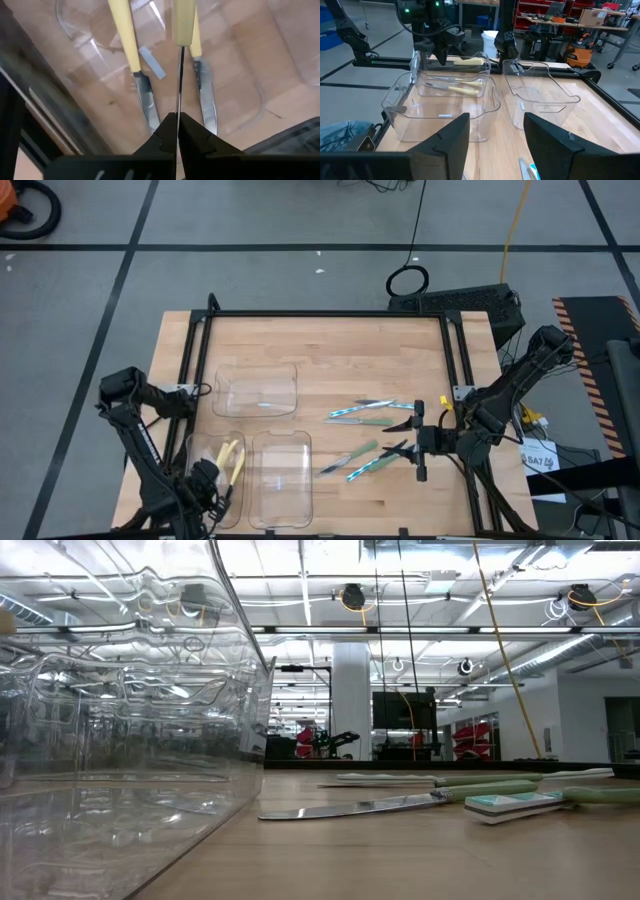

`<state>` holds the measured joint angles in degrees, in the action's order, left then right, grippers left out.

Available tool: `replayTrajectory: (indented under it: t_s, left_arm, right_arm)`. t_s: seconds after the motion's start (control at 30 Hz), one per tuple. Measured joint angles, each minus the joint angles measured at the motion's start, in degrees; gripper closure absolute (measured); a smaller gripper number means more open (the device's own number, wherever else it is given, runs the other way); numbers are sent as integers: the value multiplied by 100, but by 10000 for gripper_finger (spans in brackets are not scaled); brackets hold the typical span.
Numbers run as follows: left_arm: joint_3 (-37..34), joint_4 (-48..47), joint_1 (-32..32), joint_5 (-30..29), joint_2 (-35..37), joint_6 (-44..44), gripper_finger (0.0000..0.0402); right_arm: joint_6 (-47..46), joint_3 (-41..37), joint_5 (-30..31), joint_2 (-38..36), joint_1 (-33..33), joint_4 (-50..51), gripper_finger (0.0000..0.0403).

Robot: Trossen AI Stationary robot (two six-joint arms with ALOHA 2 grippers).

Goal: Sort silverware by color (type)
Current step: Put the yellow table knife into the bottom left transparent bin, then put the bottom green table knife into the top transparent bin

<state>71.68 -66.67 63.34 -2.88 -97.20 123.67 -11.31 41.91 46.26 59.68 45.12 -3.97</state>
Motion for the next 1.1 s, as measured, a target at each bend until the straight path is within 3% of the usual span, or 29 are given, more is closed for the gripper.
replayTrajectory:
  t_s: [0.27, 0.8, 0.93, 1.1]
  left_arm:
    - [0, -94, -122, 784, -245, -32, 380]
    - [258, -193, -301, 358, -373, -971, 370]
    - [805, -731, -375, -167, -373, -1058, 369]
    - [1539, -1641, -465, -1512, -362, -1476, 369]
  right_arm:
    - [0, 0, -2, 0, 0, 14, 222]
    - [8, 0, 2, 0, -1, 140, 222]
    - [-1, 2, 1, 2, 0, 351, 222]
    - [-270, 2, 0, 2, -1, 751, 222]
